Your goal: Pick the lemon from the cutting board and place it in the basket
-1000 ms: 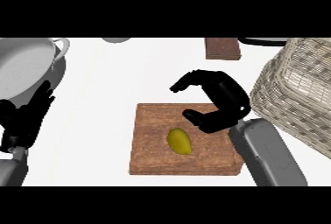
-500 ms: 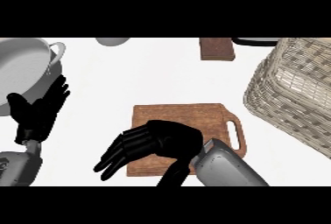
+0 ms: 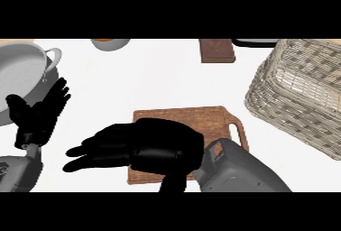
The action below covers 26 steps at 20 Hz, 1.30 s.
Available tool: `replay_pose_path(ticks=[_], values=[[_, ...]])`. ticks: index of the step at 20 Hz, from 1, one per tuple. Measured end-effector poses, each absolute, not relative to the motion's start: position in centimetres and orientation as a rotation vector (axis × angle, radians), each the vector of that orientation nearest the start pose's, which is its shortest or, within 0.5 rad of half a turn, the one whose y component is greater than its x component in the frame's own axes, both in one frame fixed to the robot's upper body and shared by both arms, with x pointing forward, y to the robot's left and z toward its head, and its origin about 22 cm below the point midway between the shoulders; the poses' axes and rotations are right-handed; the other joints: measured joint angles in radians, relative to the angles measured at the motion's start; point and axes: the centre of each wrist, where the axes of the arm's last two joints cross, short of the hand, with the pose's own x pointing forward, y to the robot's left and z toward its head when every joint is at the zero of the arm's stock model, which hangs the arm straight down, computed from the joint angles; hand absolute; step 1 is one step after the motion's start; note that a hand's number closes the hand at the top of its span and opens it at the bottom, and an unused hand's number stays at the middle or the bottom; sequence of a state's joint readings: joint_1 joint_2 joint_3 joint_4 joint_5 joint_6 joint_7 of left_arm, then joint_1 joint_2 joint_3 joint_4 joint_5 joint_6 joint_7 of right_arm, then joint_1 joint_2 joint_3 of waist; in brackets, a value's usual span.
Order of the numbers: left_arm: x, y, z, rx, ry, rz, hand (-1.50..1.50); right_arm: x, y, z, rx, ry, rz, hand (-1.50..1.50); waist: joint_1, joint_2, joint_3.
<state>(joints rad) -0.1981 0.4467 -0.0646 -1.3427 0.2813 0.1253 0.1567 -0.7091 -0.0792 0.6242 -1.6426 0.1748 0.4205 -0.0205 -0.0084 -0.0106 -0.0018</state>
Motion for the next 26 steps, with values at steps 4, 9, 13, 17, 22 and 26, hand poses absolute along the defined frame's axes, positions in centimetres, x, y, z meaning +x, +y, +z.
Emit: replay_pose_path(ticks=[4, 9, 13, 17, 22, 26], values=[[28.8, 32.0, 3.3, 0.205, -1.368, -0.062, 0.0, 27.8, -4.0, 20.8, 0.165, -1.947, 1.677, -1.5, -0.001, -0.003, -0.001], [28.8, 31.8, 3.2, 0.195, -1.373, -0.074, 0.0, 29.9, -4.7, 26.2, -0.058, -1.808, 1.77, -1.5, 0.007, 0.003, 0.0], [28.9, 31.5, 3.1, 0.192, -1.378, -0.07, 0.0, 31.3, -5.5, 28.4, -0.06, -1.638, 1.897, -1.5, 0.008, 0.005, 0.0], [29.1, 31.6, 3.3, 0.189, -1.379, -0.073, 0.0, 32.9, -7.3, 29.5, -0.007, -1.542, 1.944, -1.5, 0.009, 0.008, 0.001], [28.7, 31.7, 3.1, 0.195, -1.383, -0.066, 0.0, 34.4, -11.0, 29.2, 0.116, -1.517, 1.896, -1.5, 0.008, 0.009, 0.002], [29.1, 31.9, 3.5, 0.191, -1.379, -0.068, 0.0, 34.8, -13.8, 27.8, 0.186, -1.556, 1.826, -1.5, 0.009, 0.011, 0.002]])
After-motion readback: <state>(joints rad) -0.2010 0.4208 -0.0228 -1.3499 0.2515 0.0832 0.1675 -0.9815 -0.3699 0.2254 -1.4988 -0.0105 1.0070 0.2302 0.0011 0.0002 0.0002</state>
